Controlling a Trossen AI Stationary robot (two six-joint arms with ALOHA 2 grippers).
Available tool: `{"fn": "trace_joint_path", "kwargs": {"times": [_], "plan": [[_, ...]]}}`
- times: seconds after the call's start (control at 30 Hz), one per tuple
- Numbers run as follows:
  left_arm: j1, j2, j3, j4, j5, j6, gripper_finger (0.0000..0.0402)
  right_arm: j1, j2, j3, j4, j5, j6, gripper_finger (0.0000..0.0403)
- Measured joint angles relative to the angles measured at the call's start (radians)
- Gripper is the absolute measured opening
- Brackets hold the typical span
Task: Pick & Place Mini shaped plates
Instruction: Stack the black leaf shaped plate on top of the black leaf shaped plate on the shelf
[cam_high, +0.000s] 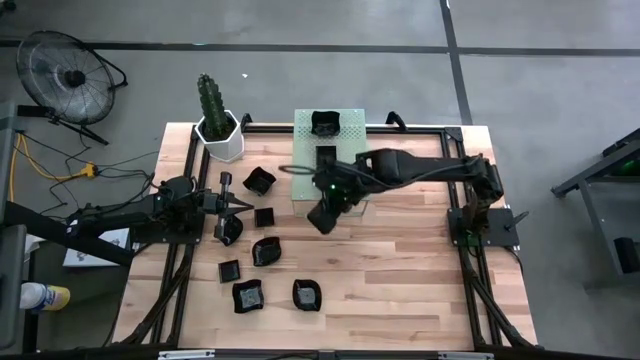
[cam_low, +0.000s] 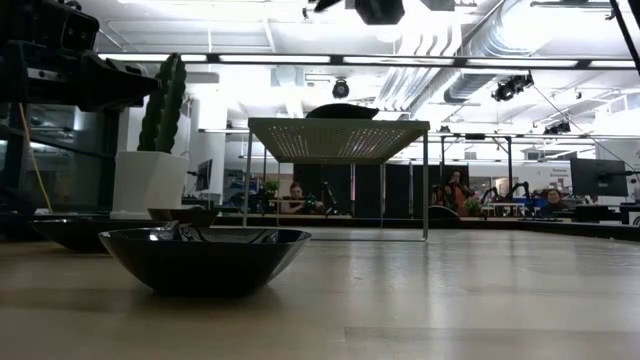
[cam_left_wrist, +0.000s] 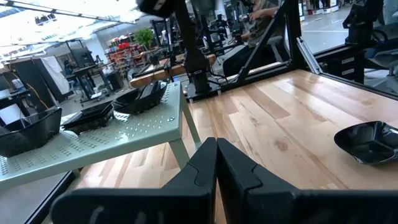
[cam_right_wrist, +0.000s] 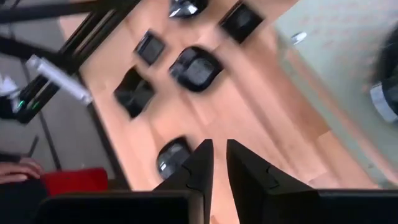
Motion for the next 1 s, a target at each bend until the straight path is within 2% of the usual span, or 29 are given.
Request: {"fn": "trace_joint_path", "kwargs": {"times": [0.23,0.4,0.63,0.8,1.0], "plan": [[0.000,0.000,0.000,0.000,0.000,0.000,0.0003,0.109,0.000,0.000,0.000,0.020,-0.078,0.0029],[0.000,0.000,0.000,0.000,0.000,0.000,0.0003,0.199,0.000,0.000,0.000,0.130,-0.181,0.0024],[0.000,0.000,0.000,0.000,0.000,0.000,0.0003,0.317,0.013,-0.001,0.001,0.290,-0.210,0.0023],[0.000,0.000,0.000,0.000,0.000,0.000,0.0003,0.397,0.048,-0.001,0.009,0.343,-0.270,0.0025],[0.000,0.000,0.000,0.000,0.000,0.000,0.0003,0.449,0.095,-0.002,0.018,0.359,-0.296,0.0024]]}}
